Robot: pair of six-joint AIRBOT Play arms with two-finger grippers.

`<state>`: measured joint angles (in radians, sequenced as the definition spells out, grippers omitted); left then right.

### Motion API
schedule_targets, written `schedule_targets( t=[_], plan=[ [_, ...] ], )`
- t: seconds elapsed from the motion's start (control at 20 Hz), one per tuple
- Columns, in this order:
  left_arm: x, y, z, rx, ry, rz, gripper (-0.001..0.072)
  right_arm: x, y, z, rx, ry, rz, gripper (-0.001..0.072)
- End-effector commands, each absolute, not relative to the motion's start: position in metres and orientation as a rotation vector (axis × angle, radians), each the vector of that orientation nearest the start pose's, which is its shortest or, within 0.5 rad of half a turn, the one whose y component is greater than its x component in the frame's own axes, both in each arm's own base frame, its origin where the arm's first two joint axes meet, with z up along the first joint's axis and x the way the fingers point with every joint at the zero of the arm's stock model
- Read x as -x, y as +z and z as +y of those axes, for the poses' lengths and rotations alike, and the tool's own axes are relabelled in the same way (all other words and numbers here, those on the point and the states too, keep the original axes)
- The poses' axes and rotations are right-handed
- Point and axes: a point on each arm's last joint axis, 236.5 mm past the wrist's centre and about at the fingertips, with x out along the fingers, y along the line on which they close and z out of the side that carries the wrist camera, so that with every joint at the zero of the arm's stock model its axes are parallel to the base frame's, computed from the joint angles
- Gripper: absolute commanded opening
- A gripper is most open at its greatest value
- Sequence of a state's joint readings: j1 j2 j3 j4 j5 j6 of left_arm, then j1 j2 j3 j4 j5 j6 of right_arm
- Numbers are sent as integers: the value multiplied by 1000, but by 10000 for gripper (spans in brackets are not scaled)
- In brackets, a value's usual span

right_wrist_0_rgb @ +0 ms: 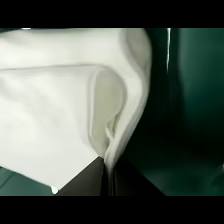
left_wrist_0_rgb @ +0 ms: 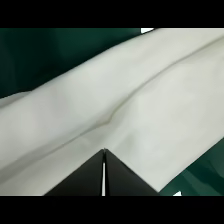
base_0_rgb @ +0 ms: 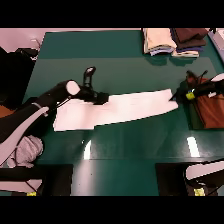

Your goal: Fold the shirts.

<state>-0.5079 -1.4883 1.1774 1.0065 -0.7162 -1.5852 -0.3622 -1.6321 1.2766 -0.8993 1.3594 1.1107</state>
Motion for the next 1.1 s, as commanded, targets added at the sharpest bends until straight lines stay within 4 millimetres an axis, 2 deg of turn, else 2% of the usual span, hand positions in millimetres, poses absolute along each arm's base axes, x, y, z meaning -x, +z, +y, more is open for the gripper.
schedule_targets(
  t=[0.0,0.15,0.3,0.5,0.6,0.7,0.8,0.9,1.0,1.05],
  plan=[
    [-395,-28,-347,301,-600,1159,19,-422,44,33,-542,554,1218,17],
    [-407,-39,-370,320,-617,1166,20,-421,118,67,-460,632,1109,17],
    [-405,-51,-392,286,-653,1185,20,-412,166,109,-364,709,1035,17],
    [-398,-67,-389,235,-655,1236,20,-398,207,155,-269,806,961,17],
    [-397,-67,-385,229,-652,1250,20,-394,221,173,-255,836,942,17],
    [-400,-59,-377,221,-653,1269,20,-391,231,190,-244,862,920,17],
    [-413,-36,-360,235,-648,1257,20,-385,238,209,-226,899,902,17],
    [-432,6,-332,260,-623,1184,20,-375,242,234,-205,950,892,17],
    [-453,61,-288,267,-572,1065,20,-364,243,263,-186,1006,879,17],
    [-461,91,-260,254,-533,998,20,-357,245,283,-177,1042,867,17]
  ],
)
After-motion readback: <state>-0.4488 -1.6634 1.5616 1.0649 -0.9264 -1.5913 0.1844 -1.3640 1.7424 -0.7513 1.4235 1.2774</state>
